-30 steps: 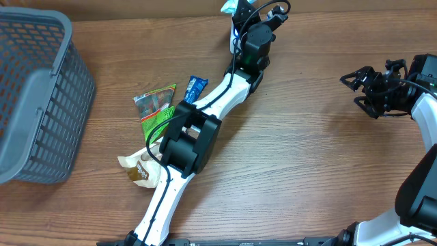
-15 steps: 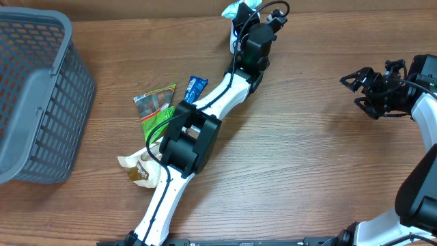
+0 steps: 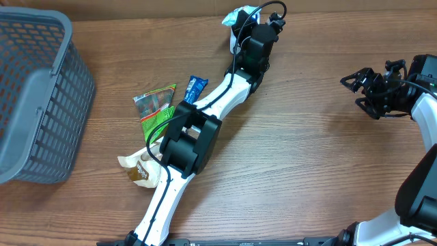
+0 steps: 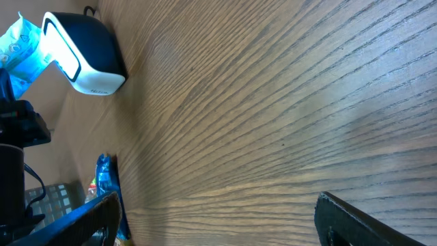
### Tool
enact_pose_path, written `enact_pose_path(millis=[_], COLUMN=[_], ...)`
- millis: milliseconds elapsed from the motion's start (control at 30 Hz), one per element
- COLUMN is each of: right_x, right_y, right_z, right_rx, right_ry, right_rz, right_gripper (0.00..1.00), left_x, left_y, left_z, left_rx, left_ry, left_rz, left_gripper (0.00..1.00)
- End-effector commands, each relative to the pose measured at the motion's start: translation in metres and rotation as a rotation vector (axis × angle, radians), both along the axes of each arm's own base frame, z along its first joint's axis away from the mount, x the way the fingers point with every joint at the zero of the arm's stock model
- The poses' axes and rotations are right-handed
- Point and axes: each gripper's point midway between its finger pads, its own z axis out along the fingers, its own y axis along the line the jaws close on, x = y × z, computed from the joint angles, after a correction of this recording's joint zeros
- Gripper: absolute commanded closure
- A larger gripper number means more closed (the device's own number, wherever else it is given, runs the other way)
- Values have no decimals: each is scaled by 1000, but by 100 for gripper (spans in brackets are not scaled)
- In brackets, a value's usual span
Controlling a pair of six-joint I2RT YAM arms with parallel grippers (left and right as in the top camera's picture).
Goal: Scan the item barcode
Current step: 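Hold the packet's barcode side against the scanner window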
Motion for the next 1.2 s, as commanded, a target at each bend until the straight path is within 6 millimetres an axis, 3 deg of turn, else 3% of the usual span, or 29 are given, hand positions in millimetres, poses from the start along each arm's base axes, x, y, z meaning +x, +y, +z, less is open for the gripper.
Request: enact_pose_path(millis=[0, 167, 700, 1167], right_x=[7, 7, 6, 6], right_y=[-2, -2, -1, -1], right_z=[15, 15, 15, 15], right_rx=[-27, -27, -35, -33], right_ry=[-47, -47, -53, -48], right_rz=[8, 8, 21, 21], right_gripper=[9, 9, 9, 9], left_x=[-3, -7, -26, -32], left_y=[-5, -10, -18, -29], left_z=[3, 0, -39, -37], left_rx=[-38, -29, -59, -58], left_ry=[-14, -3, 135, 128], left_rz=[7, 7, 39, 35], left_gripper=[96, 96, 96, 96])
